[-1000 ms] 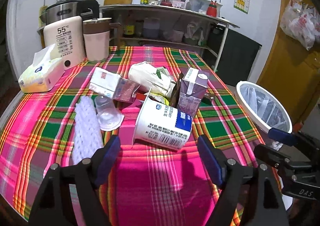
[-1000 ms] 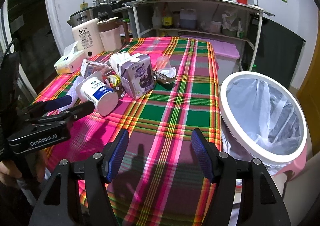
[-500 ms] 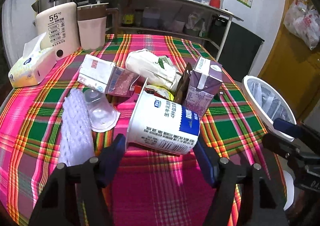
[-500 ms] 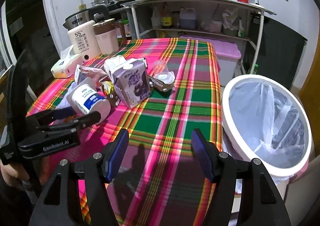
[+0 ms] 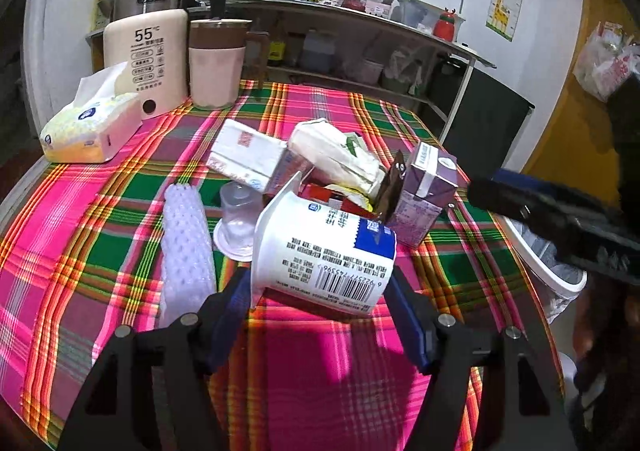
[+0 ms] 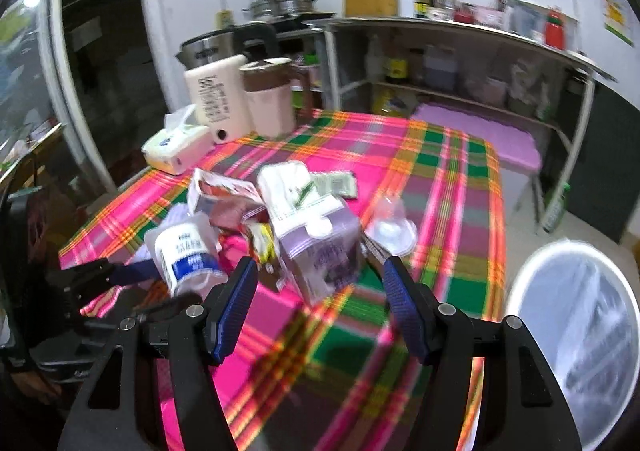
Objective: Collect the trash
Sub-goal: 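Grasp the purple milk carton with the right tool while the left tool grasps the white yogurt cup, then carry the carton and yogurt cup over the trash bin with both tools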
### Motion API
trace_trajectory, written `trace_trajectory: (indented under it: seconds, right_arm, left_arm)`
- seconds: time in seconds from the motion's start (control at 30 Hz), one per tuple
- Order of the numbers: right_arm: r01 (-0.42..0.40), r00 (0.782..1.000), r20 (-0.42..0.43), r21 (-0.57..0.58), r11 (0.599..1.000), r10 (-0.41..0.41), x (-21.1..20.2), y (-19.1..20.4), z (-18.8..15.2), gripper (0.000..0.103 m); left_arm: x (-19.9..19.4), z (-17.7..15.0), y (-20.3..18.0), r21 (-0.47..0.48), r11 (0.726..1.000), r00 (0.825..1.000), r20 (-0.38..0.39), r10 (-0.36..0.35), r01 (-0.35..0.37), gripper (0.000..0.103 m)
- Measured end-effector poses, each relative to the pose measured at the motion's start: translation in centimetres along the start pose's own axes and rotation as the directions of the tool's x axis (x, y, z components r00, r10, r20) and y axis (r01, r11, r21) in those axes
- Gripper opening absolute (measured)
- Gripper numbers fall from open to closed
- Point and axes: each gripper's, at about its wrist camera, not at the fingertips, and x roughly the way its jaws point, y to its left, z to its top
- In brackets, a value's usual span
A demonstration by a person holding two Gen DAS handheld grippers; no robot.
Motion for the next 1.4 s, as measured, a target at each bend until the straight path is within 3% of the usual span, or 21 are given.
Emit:
trace_trajectory:
  seconds: [0.43,0.63,0.67,0.8,0.97,1.4]
  right_arm:
    - [-0.128,0.99,-0.069,-0.105,0.986,0.121,3.4,-0.8,1.9,0.066]
    - [-0.113,0.99,-0.093,-0.124,0.986,0.102,4.3,-0.3,1.8,0.065]
    - [-0.108,0.991,-0.094,-0.115,0.987,0.097,4.2,-0.3,1.8,0.061]
    - [-0.134,0.989,-0.066,-0.071,0.989,0.129,3.2,-0.3,1.6,0.058]
    - [-0.098,0.994,-0.052,-0.073,0.993,0.094,2.2,0.3,0.9,0.058]
    - [-0.051,0.998,0.052,0.101,0.994,0.046,-4.7,-2.2,-1.5,0.058]
  left_arm:
    - [0.8,-0.3,0.3,-0.007,1.0,1.0,-0.016,-0.022,0.022,0.069]
    - [1.0,-0.4,0.2,-0.004,1.0,1.0,-0.023,-0.021,0.021,0.069]
    - [1.0,-0.4,0.2,-0.004,1.0,1.0,-0.021,-0.022,0.021,0.069]
    - [0.8,-0.4,0.0,-0.002,1.0,1.0,-0.015,-0.022,0.022,0.069]
    - [0.1,-0.3,-0.3,-0.003,1.0,1.0,-0.005,-0.023,0.023,0.069]
    - [-1.9,0.3,-2.9,0.037,0.998,0.998,0.024,-0.056,0.055,0.068]
